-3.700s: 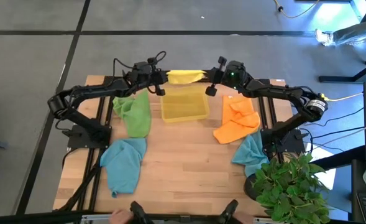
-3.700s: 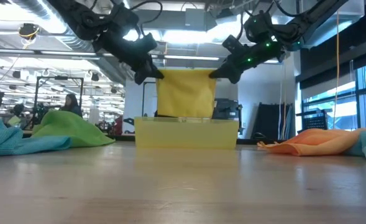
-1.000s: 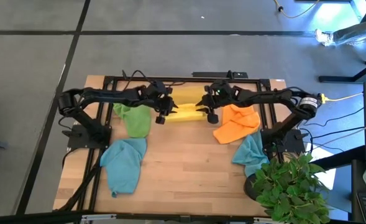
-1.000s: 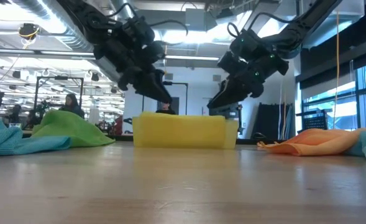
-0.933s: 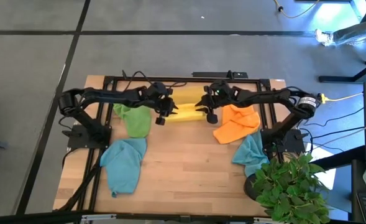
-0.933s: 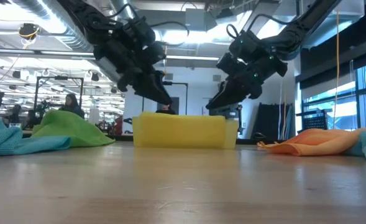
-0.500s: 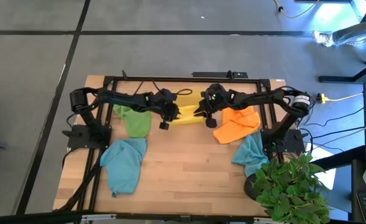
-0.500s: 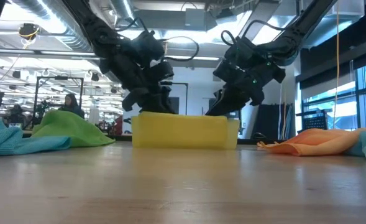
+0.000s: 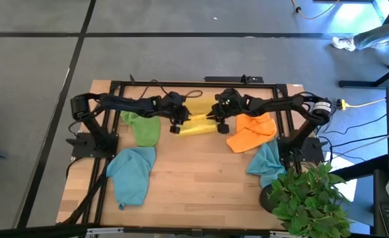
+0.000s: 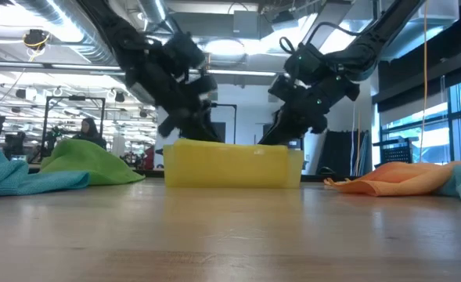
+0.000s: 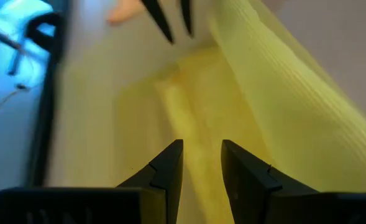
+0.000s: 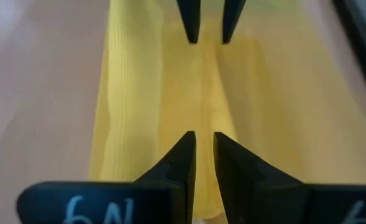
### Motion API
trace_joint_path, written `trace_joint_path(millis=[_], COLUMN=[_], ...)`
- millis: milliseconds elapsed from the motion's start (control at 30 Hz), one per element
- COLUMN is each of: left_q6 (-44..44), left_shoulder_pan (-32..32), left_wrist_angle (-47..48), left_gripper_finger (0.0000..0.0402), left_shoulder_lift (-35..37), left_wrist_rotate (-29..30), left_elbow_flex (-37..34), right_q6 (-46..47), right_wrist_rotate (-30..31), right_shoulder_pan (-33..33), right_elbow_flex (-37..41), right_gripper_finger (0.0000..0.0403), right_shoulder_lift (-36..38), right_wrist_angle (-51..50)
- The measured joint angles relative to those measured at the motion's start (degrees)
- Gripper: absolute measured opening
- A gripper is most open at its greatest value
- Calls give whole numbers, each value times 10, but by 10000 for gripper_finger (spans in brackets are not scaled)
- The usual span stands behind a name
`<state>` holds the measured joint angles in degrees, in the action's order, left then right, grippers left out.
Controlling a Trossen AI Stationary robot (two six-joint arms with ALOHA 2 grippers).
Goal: Fold microfiber towels
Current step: Put the yellow towel into the yellow bin
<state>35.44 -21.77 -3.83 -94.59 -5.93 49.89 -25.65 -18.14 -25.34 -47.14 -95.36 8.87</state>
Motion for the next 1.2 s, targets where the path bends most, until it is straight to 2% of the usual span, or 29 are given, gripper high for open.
trace_joint_path(millis=[67,133,267,500,633,767,1200], left_q6=[-19,-26,-76,-138,-145,-152,-155], left_shoulder_pan=[0,0,0,4,13,21,23], left_wrist_angle=[16,35,92,161,170,167,179], left_gripper_finger=[100,100,106,170,202,218,221], left_shoulder_lift=[27,53,93,101,75,61,58], left_wrist_rotate=[-2,-28,-87,-101,-101,-101,-83], left_elbow_flex=[0,0,0,0,-1,-1,-1], right_q6=[11,31,64,76,77,90,87], right_wrist_rotate=[-9,-31,-80,-85,-85,-85,-80], right_shoulder_pan=[0,0,0,2,2,2,2], right_elbow_flex=[0,0,-17,-26,-26,-26,-26], right_gripper_finger=[63,74,117,216,249,253,226], right_shoulder_lift=[13,31,50,48,41,28,-19], right_wrist_angle=[-4,-11,-77,-127,-132,-130,-126])
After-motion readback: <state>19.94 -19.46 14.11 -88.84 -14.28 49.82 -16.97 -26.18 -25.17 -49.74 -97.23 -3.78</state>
